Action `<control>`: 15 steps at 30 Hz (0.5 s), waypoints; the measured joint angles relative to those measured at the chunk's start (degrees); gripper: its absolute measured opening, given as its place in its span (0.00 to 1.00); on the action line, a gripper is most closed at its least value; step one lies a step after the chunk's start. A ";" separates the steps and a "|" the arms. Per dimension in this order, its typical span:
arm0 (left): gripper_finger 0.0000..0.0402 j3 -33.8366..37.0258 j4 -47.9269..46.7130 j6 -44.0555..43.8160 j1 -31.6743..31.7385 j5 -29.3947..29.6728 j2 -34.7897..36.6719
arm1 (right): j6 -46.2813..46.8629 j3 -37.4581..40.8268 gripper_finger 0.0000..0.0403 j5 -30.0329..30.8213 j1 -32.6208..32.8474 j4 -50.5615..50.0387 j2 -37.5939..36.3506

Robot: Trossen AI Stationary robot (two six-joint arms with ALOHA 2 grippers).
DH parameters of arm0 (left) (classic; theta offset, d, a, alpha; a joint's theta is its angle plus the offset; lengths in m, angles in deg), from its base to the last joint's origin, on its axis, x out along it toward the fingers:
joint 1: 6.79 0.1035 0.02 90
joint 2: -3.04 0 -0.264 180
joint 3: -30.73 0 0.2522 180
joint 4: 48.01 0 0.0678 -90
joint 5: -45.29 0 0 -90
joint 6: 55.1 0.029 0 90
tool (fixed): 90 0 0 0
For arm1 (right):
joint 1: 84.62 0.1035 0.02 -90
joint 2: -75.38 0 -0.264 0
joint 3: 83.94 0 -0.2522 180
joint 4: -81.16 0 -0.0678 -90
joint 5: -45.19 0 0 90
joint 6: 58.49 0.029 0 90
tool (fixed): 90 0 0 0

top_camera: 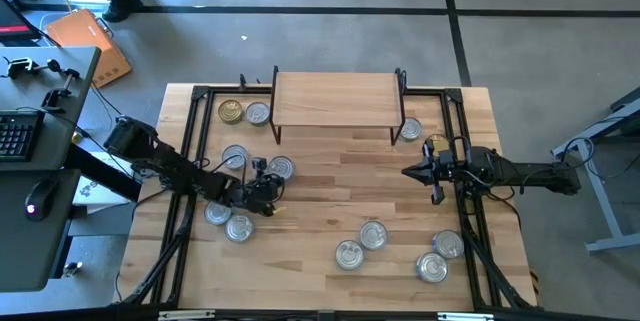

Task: Stack canned seafood by type on shelf
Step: Put the blue tuna can on the shelf

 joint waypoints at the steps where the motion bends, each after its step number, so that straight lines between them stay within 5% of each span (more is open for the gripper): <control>1: 0.01 0.00 0.33 0.04 0.00 -0.02 0.00 | 0.08 0.00 0.00 0.00 0.00 0.02 0.00; 15: 0.00 -3.85 0.56 5.06 -2.79 -2.67 2.88 | 0.07 0.00 0.00 0.02 -0.02 0.02 0.00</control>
